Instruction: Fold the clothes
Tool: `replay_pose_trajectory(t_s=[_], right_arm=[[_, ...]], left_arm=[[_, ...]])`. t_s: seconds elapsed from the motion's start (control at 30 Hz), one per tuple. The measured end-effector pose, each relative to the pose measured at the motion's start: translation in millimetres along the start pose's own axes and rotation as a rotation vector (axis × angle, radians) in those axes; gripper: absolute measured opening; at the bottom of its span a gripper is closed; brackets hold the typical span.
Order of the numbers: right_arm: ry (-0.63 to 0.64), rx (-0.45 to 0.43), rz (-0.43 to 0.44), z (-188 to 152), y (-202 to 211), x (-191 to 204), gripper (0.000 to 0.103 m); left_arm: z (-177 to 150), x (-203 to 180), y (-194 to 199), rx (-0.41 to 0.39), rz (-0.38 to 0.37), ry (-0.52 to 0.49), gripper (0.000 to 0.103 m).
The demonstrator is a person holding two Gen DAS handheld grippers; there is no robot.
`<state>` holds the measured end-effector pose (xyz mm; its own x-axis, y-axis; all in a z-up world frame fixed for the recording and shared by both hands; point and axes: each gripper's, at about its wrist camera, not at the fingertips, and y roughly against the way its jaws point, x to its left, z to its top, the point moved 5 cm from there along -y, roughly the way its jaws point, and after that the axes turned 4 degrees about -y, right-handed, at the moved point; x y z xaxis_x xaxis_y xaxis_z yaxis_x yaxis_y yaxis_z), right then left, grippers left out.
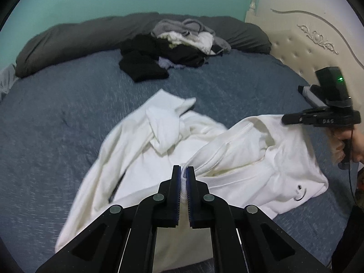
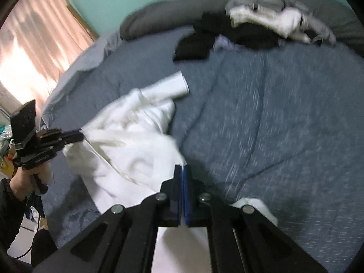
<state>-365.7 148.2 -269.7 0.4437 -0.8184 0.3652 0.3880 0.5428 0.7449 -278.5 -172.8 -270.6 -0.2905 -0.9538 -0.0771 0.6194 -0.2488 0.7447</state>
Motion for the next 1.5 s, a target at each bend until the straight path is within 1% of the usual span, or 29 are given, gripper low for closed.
replay_pose_trajectory(t_s=[0.1, 0.17, 0.33, 0.5, 0.67, 0.8, 0.87, 0.97, 1.03, 1.13, 1.27, 1.33, 1.5], right_arm=[[0.032, -0.072, -0.009, 13, 44, 16, 0.001], [0.05, -0.111, -0.014, 22, 68, 27, 0.001], [0.114, -0.241, -0.038, 51, 151, 67, 0.001], [0.173, -0.378, -0.064, 79, 247, 112, 0.001], [0.228, -0.498, -0.097, 105, 340, 156, 0.001], [0.266, -0.584, -0.125, 123, 417, 193, 0.001], [0.287, -0.617, -0.136, 129, 448, 208, 0.001], [0.308, -0.678, -0.144, 134, 496, 232, 0.001], [0.305, -0.681, -0.166, 138, 512, 238, 0.001], [0.308, -0.676, -0.202, 139, 528, 241, 0.001], [0.318, -0.695, -0.217, 133, 553, 247, 0.001], [0.323, -0.705, -0.224, 130, 565, 250, 0.001], [0.333, -0.75, -0.219, 120, 591, 258, 0.001]], left_arm=[[18, -6, 30, -0.037, 0.016, -0.008, 0.005], [35, -13, 61, -0.075, 0.035, -0.018, 0.004], [80, -31, 138, -0.172, 0.082, -0.043, 0.004], [124, -49, 215, -0.268, 0.13, -0.068, 0.004], [168, -68, 294, -0.365, 0.176, -0.092, 0.004], [207, -86, 360, -0.446, 0.189, -0.109, 0.003], [226, -95, 393, -0.485, 0.195, -0.117, 0.003], [242, -109, 419, -0.501, 0.181, -0.124, 0.003], [245, -116, 430, -0.509, 0.159, -0.119, 0.003], [244, -120, 435, -0.499, 0.136, -0.11, 0.003], [246, -130, 447, -0.508, 0.132, -0.123, 0.003], [251, -138, 457, -0.527, 0.142, -0.141, 0.003], [260, -155, 496, -0.584, 0.179, -0.16, 0.003]])
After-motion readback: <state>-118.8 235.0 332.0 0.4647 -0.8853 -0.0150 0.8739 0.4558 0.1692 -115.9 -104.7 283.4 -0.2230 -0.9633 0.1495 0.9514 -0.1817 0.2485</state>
